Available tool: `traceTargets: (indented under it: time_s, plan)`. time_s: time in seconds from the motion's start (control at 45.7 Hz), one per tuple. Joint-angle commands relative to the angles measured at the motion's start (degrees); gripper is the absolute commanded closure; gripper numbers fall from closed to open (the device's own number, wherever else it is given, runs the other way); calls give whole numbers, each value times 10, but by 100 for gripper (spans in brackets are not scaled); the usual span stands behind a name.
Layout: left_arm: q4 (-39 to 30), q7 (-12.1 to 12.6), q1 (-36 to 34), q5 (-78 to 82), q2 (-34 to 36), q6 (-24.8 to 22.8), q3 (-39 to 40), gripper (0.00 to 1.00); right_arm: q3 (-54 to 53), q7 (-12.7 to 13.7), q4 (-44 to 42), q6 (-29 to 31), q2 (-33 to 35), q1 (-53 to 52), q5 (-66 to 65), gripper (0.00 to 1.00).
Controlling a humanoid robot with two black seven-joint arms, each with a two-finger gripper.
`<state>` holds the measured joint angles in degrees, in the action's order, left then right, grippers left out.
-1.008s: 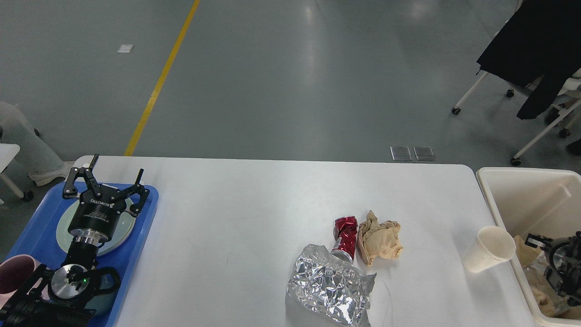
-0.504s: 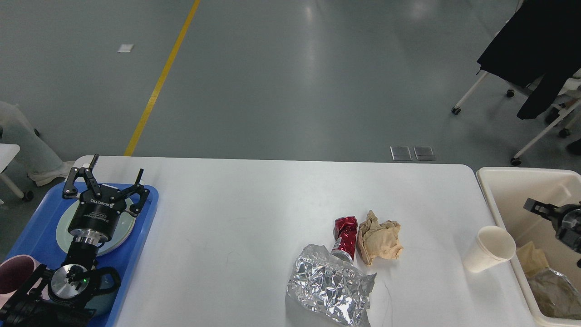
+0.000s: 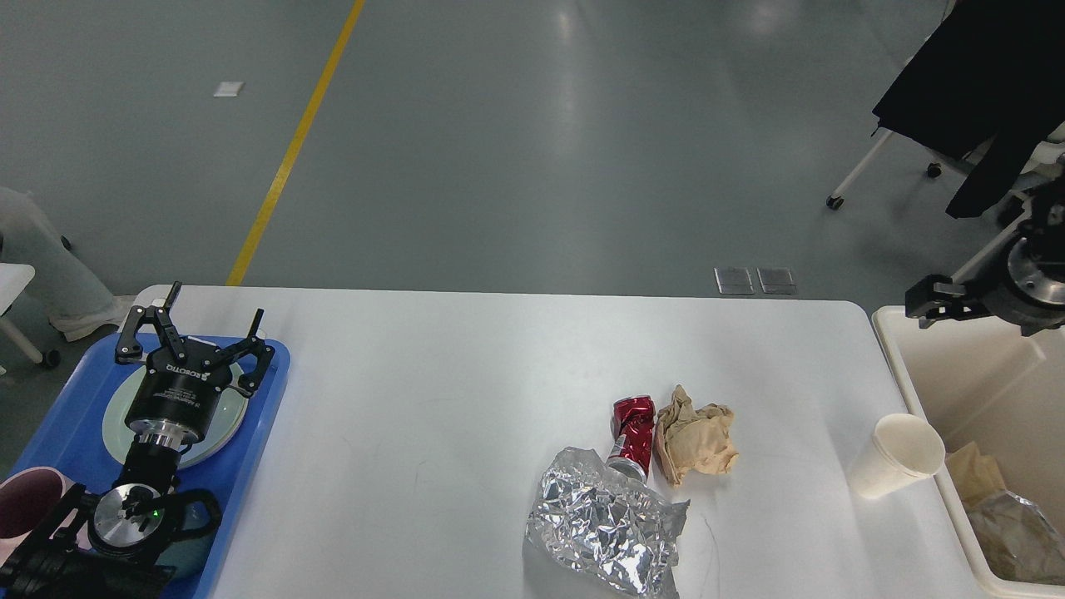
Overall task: Tidy desktop
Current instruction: 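Raise the right gripper out of the bin toward the silver foil, then lower the right gripper onto the silver foil wrapper and grasp it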
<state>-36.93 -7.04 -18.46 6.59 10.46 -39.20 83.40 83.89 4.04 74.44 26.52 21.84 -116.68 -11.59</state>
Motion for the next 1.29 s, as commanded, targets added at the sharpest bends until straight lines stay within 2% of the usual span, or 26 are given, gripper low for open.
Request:
traceTargets:
  time_s: [0.0, 0.11, 0.175, 0.285, 0.548, 0.789, 0.876, 0.986, 1.073, 1.161, 1.271]
  plan:
    - [0, -1, 0, 0, 0, 0, 0, 4, -14, 1, 64, 114, -38, -99, 3, 0]
    - [0, -1, 0, 0, 0, 1, 0, 4, -46, 1, 128, 151, -71, -176, 3, 0]
    - [0, -1, 0, 0, 0, 0, 0, 4, -66, 1, 191, 151, -81, -234, 3, 0]
    - [0, -1, 0, 0, 0, 1, 0, 4, -122, 1, 247, 148, -81, -277, 5, 0]
    - [0, -1, 0, 0, 0, 0, 0, 4, -170, 0, 247, 137, -91, -255, 11, 2]
    - [0, -1, 0, 0, 0, 0, 0, 4, -330, 1, 222, 107, -105, -113, -8, 2]
    - [0, -1, 0, 0, 0, 0, 0, 4, -373, 11, 197, 55, -141, -41, -46, 2]
    - [0, -1, 0, 0, 0, 0, 0, 4, -397, 35, 196, -45, -180, 20, -93, 2]
    - [0, -1, 0, 0, 0, 0, 0, 4, -402, 57, 193, -97, -217, 69, -145, 2]
    - [0, -1, 0, 0, 0, 0, 0, 4, -416, 73, 172, -121, -241, 119, -210, 2]
    - [0, 0, 0, 0, 0, 0, 0, 4, -428, 76, 147, -128, -266, 163, -236, 2]
